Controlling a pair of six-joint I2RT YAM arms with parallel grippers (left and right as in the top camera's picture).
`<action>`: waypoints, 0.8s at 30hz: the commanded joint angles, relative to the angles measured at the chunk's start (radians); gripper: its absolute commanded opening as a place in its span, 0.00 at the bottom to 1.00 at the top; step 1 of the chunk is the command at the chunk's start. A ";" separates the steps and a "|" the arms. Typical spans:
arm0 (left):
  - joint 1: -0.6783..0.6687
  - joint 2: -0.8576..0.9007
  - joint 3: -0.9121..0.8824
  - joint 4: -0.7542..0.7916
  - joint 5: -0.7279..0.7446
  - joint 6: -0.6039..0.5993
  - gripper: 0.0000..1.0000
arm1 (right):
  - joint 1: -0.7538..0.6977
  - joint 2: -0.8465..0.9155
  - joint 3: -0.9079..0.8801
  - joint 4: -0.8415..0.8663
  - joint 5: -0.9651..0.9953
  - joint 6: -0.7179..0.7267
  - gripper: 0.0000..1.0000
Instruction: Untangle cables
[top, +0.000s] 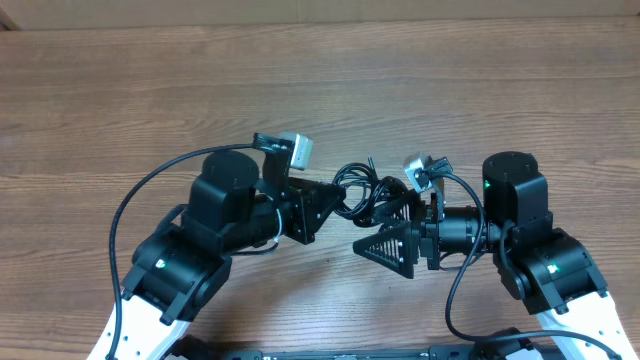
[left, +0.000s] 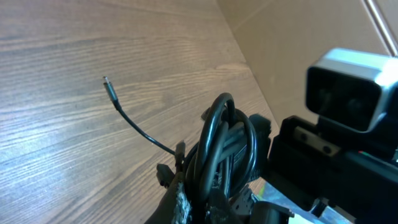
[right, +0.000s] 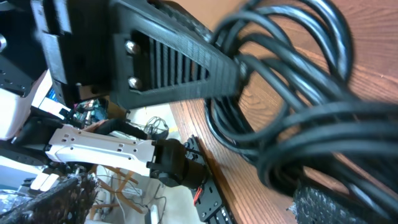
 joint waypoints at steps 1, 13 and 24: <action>-0.024 0.021 0.008 0.013 0.008 -0.039 0.04 | 0.000 -0.007 0.026 0.016 -0.009 -0.032 1.00; -0.075 0.078 0.008 0.095 -0.010 -0.066 0.04 | 0.000 -0.007 0.026 0.037 -0.094 -0.084 0.95; -0.075 0.082 0.008 0.110 -0.076 -0.066 0.04 | 0.000 -0.007 0.026 0.042 -0.245 -0.143 0.93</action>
